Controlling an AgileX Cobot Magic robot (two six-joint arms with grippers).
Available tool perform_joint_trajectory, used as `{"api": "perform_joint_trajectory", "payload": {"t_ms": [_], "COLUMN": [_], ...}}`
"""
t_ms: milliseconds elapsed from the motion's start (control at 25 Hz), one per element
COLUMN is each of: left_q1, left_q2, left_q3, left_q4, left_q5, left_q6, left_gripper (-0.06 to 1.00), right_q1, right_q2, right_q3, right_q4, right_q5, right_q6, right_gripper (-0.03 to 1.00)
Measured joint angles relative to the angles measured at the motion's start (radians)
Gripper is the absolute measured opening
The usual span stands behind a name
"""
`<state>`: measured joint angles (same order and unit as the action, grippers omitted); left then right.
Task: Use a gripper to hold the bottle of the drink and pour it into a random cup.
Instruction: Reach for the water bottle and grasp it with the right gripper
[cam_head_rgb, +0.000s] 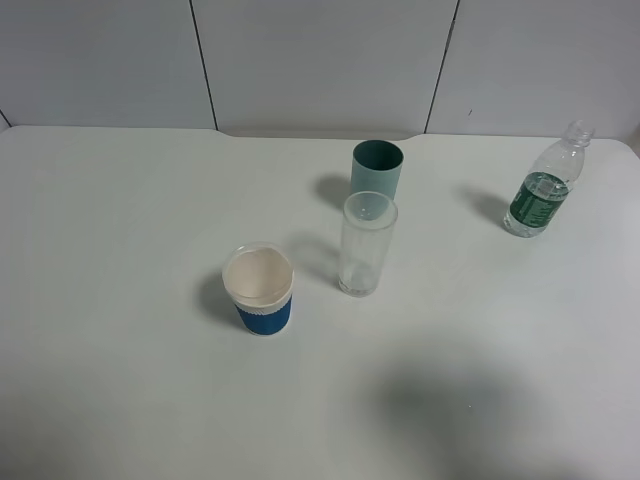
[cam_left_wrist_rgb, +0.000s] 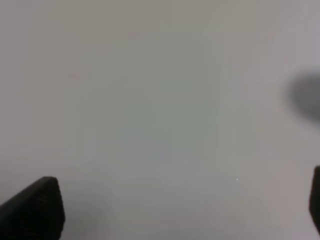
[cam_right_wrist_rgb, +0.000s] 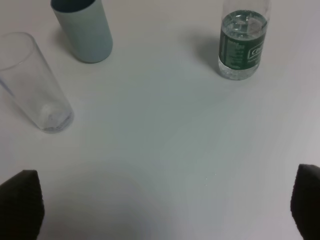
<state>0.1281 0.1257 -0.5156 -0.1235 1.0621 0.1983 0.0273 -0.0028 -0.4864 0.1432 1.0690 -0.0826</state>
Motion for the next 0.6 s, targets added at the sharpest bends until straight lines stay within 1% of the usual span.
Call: {"api": "perform_joint_trajectory", "payload": {"t_ms": [600], "left_q1": [0.0], "left_q2": [0.0], "left_q3": [0.0], "left_q4": [0.0], "left_q5": [0.0], "left_q6": [0.0], "left_gripper": [0.99], "right_q1": [0.0], "right_q2": [0.0], "right_q3": [0.0], "right_q4": [0.0], "right_q5": [0.0], "right_q6": [0.0], "right_gripper": [0.99]}}
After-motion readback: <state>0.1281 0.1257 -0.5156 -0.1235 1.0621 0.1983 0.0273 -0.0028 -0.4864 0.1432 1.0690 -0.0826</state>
